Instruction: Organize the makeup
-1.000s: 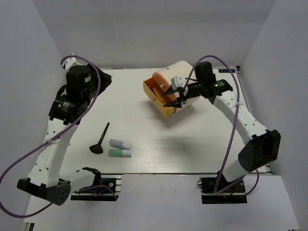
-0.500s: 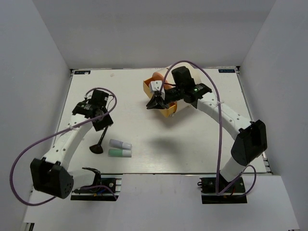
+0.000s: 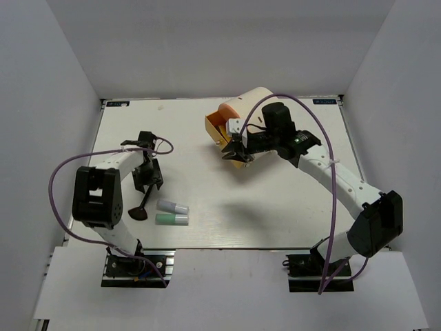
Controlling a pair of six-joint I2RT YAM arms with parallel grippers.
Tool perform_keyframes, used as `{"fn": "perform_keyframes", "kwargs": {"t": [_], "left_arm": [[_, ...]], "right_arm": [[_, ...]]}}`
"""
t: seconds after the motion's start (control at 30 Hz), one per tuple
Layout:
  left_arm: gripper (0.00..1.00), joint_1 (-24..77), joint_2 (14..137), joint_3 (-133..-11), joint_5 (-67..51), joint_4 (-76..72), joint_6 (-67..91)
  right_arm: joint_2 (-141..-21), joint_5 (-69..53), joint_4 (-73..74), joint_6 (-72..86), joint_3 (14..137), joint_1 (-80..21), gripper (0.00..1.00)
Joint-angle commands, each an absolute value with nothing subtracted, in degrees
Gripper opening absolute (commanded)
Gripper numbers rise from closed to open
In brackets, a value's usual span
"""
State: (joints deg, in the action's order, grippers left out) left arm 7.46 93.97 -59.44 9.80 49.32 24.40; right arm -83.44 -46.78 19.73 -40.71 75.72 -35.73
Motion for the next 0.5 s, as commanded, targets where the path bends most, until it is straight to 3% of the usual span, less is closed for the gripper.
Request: {"fn": "perform_keyframes", "kwargs": {"t": [0.0, 0.23, 0.33, 0.43, 0.47], "left_arm": [[0.63, 5.63, 96.84, -63.1, 8.96, 46.23, 18.64], [0.64, 2.9, 103.35, -64.42, 7.82, 42.98, 16.88], [0.54, 2.2, 105.11, -64.6, 5.98, 42.89, 16.52], [0.37, 1.59, 105.29, -63.55, 5.97, 41.93, 16.43], [0.26, 1.58, 105.38, -63.54, 6.5, 41.92, 16.44]], "right_arm": [[-81.83, -45.88, 18.37, -39.9, 74.8, -34.89, 0.31], [-81.65, -46.76, 18.46, -39.38, 74.53, -33.14, 0.31], [-81.83, -46.93, 18.46, -39.11, 74.53, -32.78, 0.31], [-82.26, -47.02, 18.19, -38.76, 74.79, -32.17, 0.31], [-82.27, -47.2, 18.19, -38.76, 74.97, -32.17, 0.3]]}}
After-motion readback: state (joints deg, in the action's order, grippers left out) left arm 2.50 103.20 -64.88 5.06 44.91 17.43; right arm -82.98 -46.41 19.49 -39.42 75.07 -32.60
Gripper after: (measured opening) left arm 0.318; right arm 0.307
